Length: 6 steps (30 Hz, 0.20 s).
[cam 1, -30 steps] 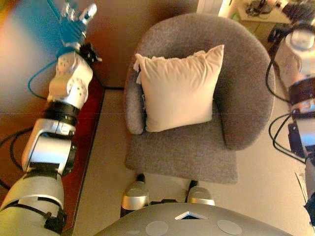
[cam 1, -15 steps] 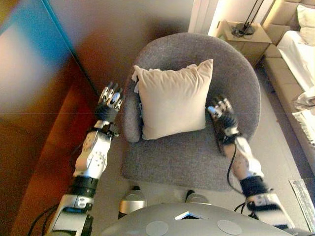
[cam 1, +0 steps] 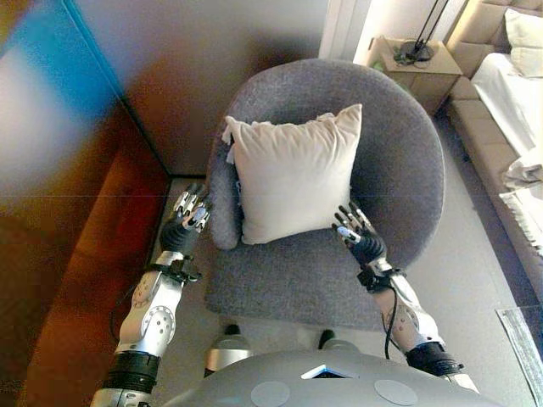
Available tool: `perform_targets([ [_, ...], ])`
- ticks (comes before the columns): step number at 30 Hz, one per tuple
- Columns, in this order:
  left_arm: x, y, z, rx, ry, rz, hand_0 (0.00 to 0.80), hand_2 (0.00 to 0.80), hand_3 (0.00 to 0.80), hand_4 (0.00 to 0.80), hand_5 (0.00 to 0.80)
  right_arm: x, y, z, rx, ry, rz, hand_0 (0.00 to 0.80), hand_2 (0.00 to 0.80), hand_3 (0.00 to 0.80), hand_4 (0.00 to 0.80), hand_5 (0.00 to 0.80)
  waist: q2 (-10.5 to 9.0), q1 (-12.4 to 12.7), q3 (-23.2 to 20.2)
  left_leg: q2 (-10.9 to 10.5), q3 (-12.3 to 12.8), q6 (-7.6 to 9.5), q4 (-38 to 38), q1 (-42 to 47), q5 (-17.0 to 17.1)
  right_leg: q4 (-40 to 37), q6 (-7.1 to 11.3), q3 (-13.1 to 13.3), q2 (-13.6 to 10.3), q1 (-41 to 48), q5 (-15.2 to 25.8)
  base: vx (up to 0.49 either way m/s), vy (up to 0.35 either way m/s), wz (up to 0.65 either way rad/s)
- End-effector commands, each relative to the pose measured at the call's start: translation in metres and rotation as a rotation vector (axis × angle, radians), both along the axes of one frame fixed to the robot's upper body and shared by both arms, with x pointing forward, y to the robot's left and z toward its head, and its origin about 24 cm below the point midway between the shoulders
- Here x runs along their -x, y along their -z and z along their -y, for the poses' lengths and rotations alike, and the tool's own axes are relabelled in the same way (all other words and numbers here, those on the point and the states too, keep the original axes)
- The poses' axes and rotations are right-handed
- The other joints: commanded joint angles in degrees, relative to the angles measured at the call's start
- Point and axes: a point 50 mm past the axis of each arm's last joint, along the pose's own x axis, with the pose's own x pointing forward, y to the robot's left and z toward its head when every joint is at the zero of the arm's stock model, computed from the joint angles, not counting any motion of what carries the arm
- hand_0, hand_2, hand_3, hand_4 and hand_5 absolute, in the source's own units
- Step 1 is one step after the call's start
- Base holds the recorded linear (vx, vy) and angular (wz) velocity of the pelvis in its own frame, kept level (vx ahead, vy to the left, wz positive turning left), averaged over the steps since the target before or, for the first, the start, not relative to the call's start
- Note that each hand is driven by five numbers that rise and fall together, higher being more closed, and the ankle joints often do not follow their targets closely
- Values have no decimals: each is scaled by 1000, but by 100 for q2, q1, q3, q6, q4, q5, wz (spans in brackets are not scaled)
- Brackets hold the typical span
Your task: Pick up the cushion and take it to the sofa
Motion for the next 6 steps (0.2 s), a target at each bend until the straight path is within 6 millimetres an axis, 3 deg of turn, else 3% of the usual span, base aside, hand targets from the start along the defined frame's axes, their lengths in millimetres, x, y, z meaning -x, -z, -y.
perform_targets([
  [1,-17,-22,9,-20,28,141,0,0,0,0,0,-25,-33,-9,-25,-2,183,0,0,0,0,0,106,0,168,-65,251,175,165,-62,-408,84,51,-208,115,-67,-210,-75,12,-1],
  [6,-24,-24,15,-36,27,133,0,0,0,0,0,-31,-37,-10,10,8,198,0,0,0,0,0,98,3,234,-66,251,168,186,-111,-394,82,45,-183,138,-102,-202,-51,0,-2],
])
